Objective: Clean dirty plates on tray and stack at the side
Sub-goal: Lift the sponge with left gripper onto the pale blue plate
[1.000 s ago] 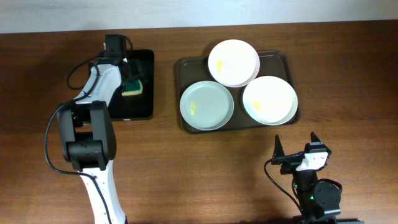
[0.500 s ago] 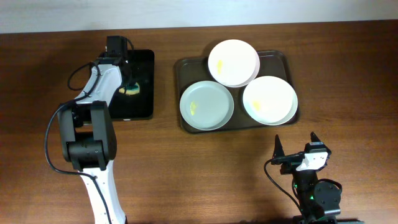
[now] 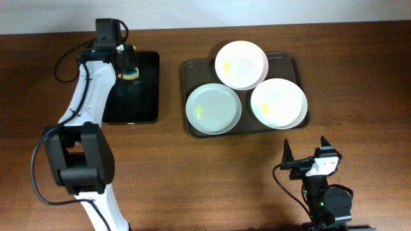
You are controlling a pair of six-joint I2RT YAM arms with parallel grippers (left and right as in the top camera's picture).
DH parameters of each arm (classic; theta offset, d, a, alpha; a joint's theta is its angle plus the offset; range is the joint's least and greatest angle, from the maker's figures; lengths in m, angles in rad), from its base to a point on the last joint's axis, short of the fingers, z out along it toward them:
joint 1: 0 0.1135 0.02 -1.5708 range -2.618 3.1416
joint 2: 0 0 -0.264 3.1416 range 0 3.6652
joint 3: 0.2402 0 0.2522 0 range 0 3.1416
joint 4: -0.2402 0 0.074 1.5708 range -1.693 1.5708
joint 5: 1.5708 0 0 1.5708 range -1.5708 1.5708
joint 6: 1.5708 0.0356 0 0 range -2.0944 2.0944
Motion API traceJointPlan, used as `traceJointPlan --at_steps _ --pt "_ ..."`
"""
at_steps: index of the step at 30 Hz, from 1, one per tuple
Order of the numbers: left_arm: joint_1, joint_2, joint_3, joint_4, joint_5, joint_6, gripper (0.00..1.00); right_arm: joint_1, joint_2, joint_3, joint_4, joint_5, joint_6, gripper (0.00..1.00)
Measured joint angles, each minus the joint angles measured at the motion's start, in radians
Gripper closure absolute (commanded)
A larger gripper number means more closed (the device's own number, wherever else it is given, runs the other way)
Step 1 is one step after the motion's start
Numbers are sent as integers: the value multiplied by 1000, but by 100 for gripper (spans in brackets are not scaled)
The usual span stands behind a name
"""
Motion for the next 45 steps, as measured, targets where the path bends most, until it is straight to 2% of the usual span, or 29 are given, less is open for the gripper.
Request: traceJointPlan --at_steps 8,13,17,21,24,28,31,33,36,41,45 --pt "0 114 -12 -52 8 0 100 0 0 0 0 0 0 2" --pt "0 62 -5 -121 15 0 100 0 0 0 0 0 0 2" --pt "-4 21 0 -90 34 0 100 0 0 0 0 0 0 2" --pt "-7 58 -3 -81 26 0 100 0 0 0 0 0 0 2" --pt "0 80 7 -154 26 0 100 0 0 0 0 0 0 2" --pt "16 -12 56 -192 25 0 100 0 0 0 0 0 0 2" --pt "18 -179 95 -200 33 0 100 0 0 0 0 0 0 2" --pt "12 -263 130 -233 102 0 100 0 0 0 0 0 0 2" --pt "-5 -298 134 -308 239 0 100 0 0 0 0 0 0 2" --pt "-88 -190 -19 -361 446 -8 100 0 0 0 0 0 0 2" --pt "-217 -116 -166 -325 526 -11 100 0 0 0 0 0 0 2"
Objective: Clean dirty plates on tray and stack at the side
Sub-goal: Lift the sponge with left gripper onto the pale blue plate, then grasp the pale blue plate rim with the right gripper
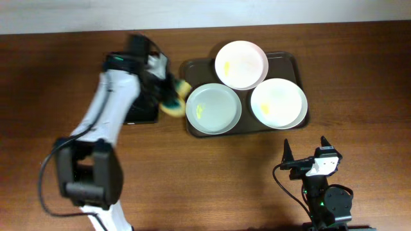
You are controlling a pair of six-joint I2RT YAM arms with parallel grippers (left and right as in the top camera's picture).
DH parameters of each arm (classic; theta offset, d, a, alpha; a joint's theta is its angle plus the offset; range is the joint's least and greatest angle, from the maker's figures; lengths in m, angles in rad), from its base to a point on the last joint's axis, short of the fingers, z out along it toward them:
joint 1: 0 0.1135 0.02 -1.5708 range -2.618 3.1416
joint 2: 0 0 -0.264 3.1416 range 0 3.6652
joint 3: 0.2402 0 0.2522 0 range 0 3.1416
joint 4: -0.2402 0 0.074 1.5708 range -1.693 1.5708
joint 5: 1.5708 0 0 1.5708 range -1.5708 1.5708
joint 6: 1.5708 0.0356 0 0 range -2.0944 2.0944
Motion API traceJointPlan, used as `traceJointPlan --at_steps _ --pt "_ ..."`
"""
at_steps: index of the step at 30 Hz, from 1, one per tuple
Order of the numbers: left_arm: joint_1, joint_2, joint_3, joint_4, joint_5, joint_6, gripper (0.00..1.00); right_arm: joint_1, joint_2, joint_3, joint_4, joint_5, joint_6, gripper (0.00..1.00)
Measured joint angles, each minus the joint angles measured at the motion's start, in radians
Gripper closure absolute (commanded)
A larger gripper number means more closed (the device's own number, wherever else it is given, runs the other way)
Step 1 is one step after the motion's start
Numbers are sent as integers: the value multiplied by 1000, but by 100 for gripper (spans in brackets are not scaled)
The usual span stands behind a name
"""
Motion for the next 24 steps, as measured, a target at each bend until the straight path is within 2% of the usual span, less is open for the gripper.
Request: traceJointPlan --at_steps 5,10,16,19,20,22,24 --pt "-175 18 -51 98 20 -24 100 0 0 0 0 0 0 2" --pt "-283 19 -57 163 -105 -126 100 0 0 0 9 0 0 2" --pt "-376 20 -60 237 -332 -251 100 0 0 0 137 -138 132 2" --pt "-382 27 -60 278 -387 -283 100 0 2 8 322 -243 183 2" --pt "-382 31 -60 282 -399 -290 100 0 2 24 323 -262 192 2" --pt "-379 44 -60 285 -420 -300 100 -3 12 88 219 -274 193 1" --pt "-379 54 -60 286 -431 -304 100 -18 79 235 25 -269 161 2"
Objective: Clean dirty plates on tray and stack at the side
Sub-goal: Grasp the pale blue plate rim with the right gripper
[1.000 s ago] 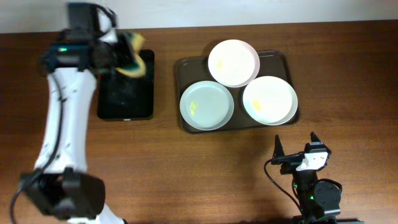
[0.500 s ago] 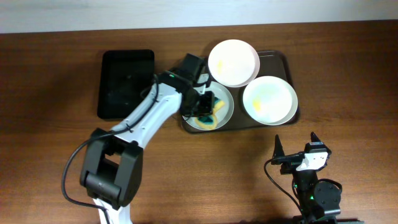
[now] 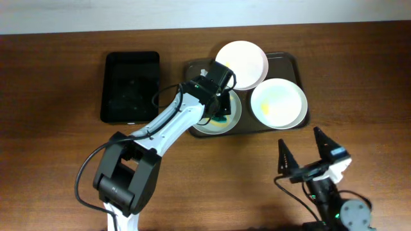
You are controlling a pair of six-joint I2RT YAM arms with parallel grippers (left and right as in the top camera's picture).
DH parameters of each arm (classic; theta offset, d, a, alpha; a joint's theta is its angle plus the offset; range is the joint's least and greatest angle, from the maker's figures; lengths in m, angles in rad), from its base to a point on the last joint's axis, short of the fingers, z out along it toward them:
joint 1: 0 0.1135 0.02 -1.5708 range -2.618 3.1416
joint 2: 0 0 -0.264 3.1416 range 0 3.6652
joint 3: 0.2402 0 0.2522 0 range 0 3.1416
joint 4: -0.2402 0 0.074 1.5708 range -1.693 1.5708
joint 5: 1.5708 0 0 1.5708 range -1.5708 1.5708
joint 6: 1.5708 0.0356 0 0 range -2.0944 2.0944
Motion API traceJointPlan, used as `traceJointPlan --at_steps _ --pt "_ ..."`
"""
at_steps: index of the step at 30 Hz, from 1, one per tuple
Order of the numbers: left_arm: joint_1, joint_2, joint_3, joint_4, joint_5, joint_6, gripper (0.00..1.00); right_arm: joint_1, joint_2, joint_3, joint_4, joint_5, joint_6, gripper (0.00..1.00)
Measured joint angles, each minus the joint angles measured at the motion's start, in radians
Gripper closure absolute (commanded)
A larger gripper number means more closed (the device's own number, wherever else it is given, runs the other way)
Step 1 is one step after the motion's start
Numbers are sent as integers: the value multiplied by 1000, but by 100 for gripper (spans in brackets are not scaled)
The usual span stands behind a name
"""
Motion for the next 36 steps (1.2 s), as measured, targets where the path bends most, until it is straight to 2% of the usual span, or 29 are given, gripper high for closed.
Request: traceJointPlan --at_steps 4,5,7,9,12,14,16,17,18,19,21,24,26,30,33,36 --pt "3 3 -1 6 -11 -4 100 -46 271 430 -437 6 -108 2" --pt "7 3 -1 5 -15 -4 100 -54 387 593 -588 3 -151 2" --pt "17 3 -2 4 -14 -5 100 -58 559 804 -784 -6 -209 2" --pt "33 3 -2 4 -6 -7 100 -58 716 968 -911 -28 -244 0" --pt "71 3 -2 6 22 -8 100 -58 978 1155 -1045 -114 -284 26" --pt "90 3 -2 5 45 -7 100 -58 1073 1192 -1050 -150 -297 32" --pt "108 3 -2 4 74 -7 100 -58 1175 1207 -1048 -181 -298 44" --pt "114 3 -2 3 86 -8 100 -58 1218 1207 -1051 -190 -297 53" --pt "116 3 -2 2 93 -8 100 -55 1268 1208 -1051 -200 -296 68" --pt "116 3 -2 3 101 -7 100 -52 1304 1208 -1047 -204 -290 68" --pt "115 3 -2 3 115 -8 100 -38 1405 1209 -1015 -213 -267 58" --pt "113 3 -2 2 123 -7 100 -1 1541 1209 -921 -219 -209 52" --pt "113 3 -2 -2 126 -7 100 24 1612 1209 -876 -222 -164 39" --pt "113 3 -2 -11 127 -7 100 72 1725 1209 -792 -220 -113 42" --pt "113 3 -2 -15 130 -7 100 103 1808 1209 -735 -207 -90 60" --pt "113 3 -2 -18 133 -8 100 111 1874 1209 -671 -198 -80 62"
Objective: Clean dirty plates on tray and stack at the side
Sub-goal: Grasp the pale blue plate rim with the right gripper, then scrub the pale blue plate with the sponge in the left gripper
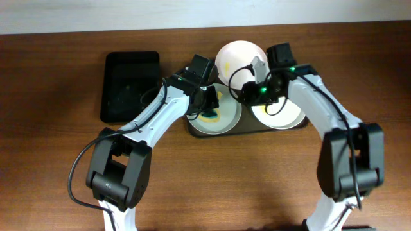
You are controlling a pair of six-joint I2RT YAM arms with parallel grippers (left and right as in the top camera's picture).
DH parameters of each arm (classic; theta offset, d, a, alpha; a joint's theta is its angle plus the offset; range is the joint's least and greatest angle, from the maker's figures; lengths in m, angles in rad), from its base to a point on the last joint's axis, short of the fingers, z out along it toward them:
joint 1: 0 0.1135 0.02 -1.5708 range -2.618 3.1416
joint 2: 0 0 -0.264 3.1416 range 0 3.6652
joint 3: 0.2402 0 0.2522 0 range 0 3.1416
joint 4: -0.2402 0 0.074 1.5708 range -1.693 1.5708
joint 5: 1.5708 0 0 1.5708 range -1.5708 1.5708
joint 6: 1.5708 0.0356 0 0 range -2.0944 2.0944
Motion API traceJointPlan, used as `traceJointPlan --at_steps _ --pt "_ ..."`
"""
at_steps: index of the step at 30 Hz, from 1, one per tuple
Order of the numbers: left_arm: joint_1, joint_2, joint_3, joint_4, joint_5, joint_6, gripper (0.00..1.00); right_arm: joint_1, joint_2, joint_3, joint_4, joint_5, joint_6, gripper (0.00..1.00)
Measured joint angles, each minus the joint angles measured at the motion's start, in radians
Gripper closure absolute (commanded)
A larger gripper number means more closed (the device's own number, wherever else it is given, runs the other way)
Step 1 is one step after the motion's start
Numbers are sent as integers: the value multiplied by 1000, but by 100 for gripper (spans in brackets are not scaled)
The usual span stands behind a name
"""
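A dark brown tray (297,63) holds three plates: a white one (236,56) at the back, a white one (287,114) on the right with a yellowish smear, and a pale green one (226,117) on the left. My left gripper (207,106) is over the green plate's left part, shut on a yellow-and-green sponge (209,116) that presses on the plate. My right gripper (246,94) reaches in from the right to the green plate's right rim, between it and the right white plate. Its fingers are dark against the tray and their gap does not show.
A flat black tray (130,86) lies left of the brown tray. The right arm arches over the right white plate and hides part of it. Bare wooden table lies in front of the brown tray.
My right arm has come up from its rest spot at the front right to the green plate's right rim. My left gripper with the sponge has shifted from the plate's middle to its left part.
My left gripper was over the black tray at the sponge, and the right arm rested open at the front. Then the left carried the sponge toward the brown tray, then pressed it on the green plate. Now the sponge is still on the plate and the right gripper is beside it.
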Motion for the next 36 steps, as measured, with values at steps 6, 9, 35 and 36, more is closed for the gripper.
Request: traceJointPlan --at_steps 6,9,35,36 --pt "0 0 0 -9 0 0 100 0 79 0 89 12 6 63" --pt "0 0 0 -18 0 0 100 0 97 0 121 12 7 63" --pt "-3 98 0 24 90 -47 100 69 159 0 149 121 17 96" --pt "-5 111 0 38 95 -56 100 69 159 1 144 121 18 96"
